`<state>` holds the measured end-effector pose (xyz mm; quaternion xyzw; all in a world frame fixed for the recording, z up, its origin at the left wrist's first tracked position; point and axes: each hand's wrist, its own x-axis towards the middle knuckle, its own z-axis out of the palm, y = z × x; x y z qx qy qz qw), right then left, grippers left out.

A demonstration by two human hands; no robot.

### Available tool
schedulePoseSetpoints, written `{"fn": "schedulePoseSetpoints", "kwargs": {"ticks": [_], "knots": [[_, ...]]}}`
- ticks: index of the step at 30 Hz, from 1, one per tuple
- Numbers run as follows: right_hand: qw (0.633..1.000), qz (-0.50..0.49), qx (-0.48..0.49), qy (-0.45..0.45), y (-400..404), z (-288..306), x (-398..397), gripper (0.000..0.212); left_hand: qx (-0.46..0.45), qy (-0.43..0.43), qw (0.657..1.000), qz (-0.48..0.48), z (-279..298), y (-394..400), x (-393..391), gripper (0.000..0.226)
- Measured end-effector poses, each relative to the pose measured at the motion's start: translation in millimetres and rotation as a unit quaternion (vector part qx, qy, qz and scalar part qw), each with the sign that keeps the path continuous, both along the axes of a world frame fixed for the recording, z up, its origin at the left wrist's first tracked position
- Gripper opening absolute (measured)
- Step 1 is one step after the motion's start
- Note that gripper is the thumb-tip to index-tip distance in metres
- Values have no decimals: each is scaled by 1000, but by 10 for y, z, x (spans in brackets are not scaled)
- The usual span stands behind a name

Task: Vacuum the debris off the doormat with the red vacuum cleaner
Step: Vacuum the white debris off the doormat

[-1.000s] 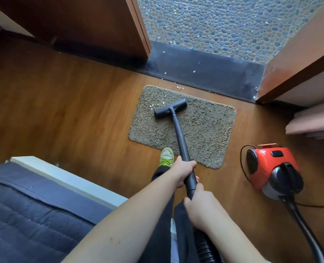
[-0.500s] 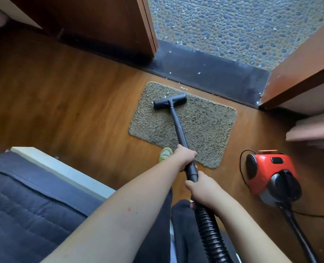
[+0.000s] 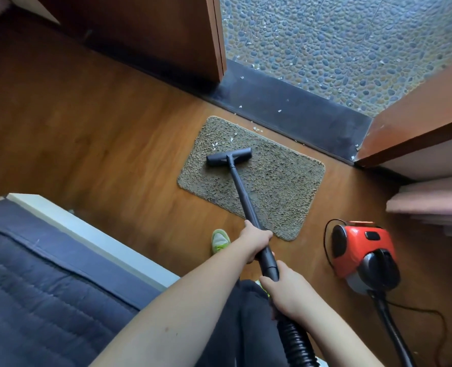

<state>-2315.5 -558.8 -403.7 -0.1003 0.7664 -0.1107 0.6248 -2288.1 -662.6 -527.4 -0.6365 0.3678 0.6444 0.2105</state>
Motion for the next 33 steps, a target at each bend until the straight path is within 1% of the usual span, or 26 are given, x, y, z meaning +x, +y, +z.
{"fn": "schedulePoseSetpoints", "kwargs": {"ticks": [3,5,6,8,10,13,15,17,18,19,20,21,22,24,25,26,27,28,31,32,33], "knots": [[1000,13,21,5,-204,39,87,30,-1,3,1000,25,43,-197,93,81],[998,58,25,30,-367,31,112,34,-9,8,1000,11,53,-346,107,86],[996,77,28,44,-455,22,103,35,-8,14,1000,15,59,-424,100,83],[994,89,25,60,-638,-56,52,37,-1,27,999,45,48,-582,59,68],[992,99,28,68,-807,-161,-30,40,0,34,998,49,-1,-725,-18,59],[989,127,33,71,-937,-291,-172,40,-1,32,998,56,-112,-826,-148,56],[991,124,34,40,-931,-359,-288,33,8,22,998,57,-200,-814,-216,62],[996,85,27,-15,-895,-467,-423,19,-5,-5,999,41,-335,-742,-230,77],[997,46,32,-51,-890,-515,-500,17,-21,-18,999,28,-384,-700,-228,84],[993,-25,46,-104,-890,-572,-565,18,-32,-29,999,7,-396,-670,-239,84],[976,-124,59,-166,-905,-633,-614,17,-43,-34,998,-14,-382,-674,-259,79],[950,-217,65,-213,-941,-689,-653,16,-55,-37,997,-37,-400,-694,-281,72],[929,-283,66,-231,-990,-738,-694,15,-62,-36,996,-50,-427,-727,-329,66],[917,-321,60,-229,-1080,-842,-787,14,-67,-33,997,-20,-513,-818,-443,61],[922,-315,51,-220,-1131,-873,-835,14,-60,-28,998,11,-548,-861,-502,56],[928,-308,44,-207,-1176,-900,-885,14,-46,-22,998,39,-568,-898,-560,45],[935,-296,37,-191,-1213,-935,-931,14,-32,-16,998,60,-594,-925,-606,29],[943,-281,30,-176,-1252,-967,-969,13,-24,-19,997,73,-636,-954,-648,20],[974,-192,24,-120,-1323,-1057,-994,2,2,-19,993,113,-759,-1031,-716,22],[984,-149,22,-95,-1339,-1077,-982,5,11,-17,991,131,-784,-1043,-741,19],[993,-97,20,-69,-1349,-1095,-959,11,17,-17,989,147,-796,-1052,-762,18]]}}
